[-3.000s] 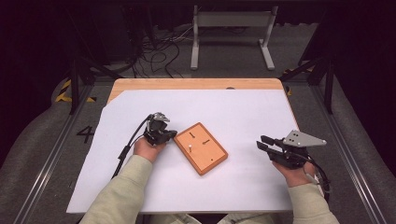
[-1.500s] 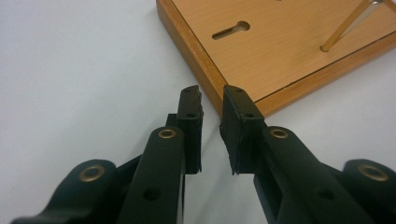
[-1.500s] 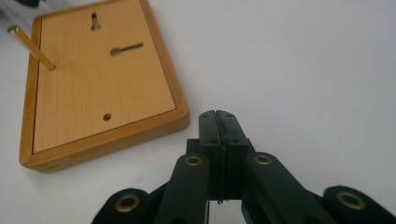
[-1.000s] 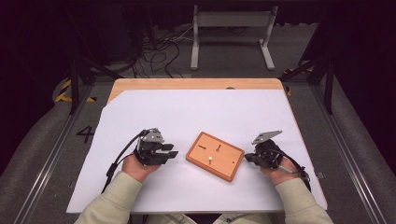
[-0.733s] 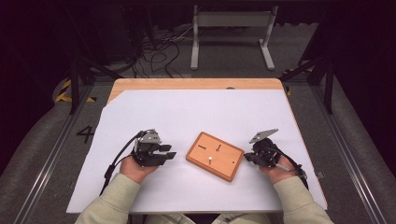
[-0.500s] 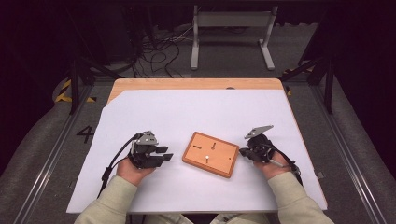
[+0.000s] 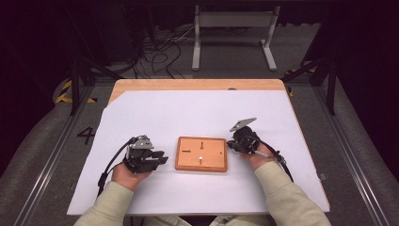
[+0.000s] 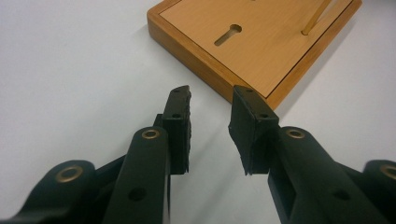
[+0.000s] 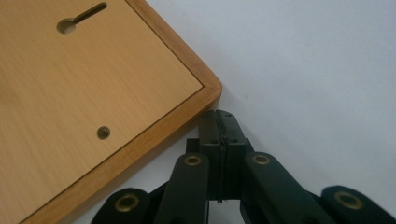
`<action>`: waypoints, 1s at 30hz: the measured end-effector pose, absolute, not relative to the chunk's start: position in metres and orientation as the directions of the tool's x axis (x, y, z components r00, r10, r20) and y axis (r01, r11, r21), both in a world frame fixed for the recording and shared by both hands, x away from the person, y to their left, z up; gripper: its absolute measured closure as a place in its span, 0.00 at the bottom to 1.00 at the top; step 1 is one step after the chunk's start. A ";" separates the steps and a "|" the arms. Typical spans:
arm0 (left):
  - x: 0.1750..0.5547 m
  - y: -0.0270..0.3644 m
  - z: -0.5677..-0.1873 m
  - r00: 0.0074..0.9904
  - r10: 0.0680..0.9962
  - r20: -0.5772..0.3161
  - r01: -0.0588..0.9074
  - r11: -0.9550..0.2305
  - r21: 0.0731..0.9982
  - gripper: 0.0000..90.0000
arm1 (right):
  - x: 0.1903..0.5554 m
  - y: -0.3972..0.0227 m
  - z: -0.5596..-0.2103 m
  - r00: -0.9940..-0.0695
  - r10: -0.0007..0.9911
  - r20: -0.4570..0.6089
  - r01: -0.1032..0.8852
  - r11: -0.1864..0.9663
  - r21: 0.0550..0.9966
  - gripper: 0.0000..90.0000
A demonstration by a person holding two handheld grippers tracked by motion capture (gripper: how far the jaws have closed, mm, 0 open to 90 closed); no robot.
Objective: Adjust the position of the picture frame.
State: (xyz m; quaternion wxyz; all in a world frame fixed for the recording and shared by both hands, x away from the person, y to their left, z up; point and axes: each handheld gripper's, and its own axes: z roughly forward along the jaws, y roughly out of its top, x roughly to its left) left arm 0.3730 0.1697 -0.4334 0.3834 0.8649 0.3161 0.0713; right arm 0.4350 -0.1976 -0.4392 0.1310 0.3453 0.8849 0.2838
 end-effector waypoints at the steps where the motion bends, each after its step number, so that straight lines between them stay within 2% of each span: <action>1: 0.373 0.171 -0.434 0.790 0.602 -0.120 0.493 -0.506 0.708 0.76 | 0.437 -0.196 -0.439 -0.728 0.684 -0.034 0.536 0.601 0.593 1.00; 10: 0.378 0.173 -0.434 0.779 0.611 -0.139 0.505 -0.481 0.717 0.75 | 0.446 -0.190 -0.440 -0.721 0.693 -0.025 0.542 0.585 0.603 1.00; 16: 0.381 0.176 -0.430 0.750 0.650 -0.119 0.501 -0.442 0.745 0.60 | 0.439 -0.194 -0.434 -0.736 0.674 -0.061 0.494 0.597 0.632 1.00; 21: 0.380 0.179 -0.425 0.726 0.675 -0.128 0.496 -0.386 0.778 0.52 | 0.426 -0.210 -0.420 -0.734 0.678 -0.034 0.451 0.525 0.722 0.91; 30: 0.375 0.174 -0.420 0.760 0.637 -0.132 0.455 -0.376 0.807 0.49 | 0.412 -0.224 -0.411 -0.738 0.675 -0.016 0.412 0.468 0.782 0.86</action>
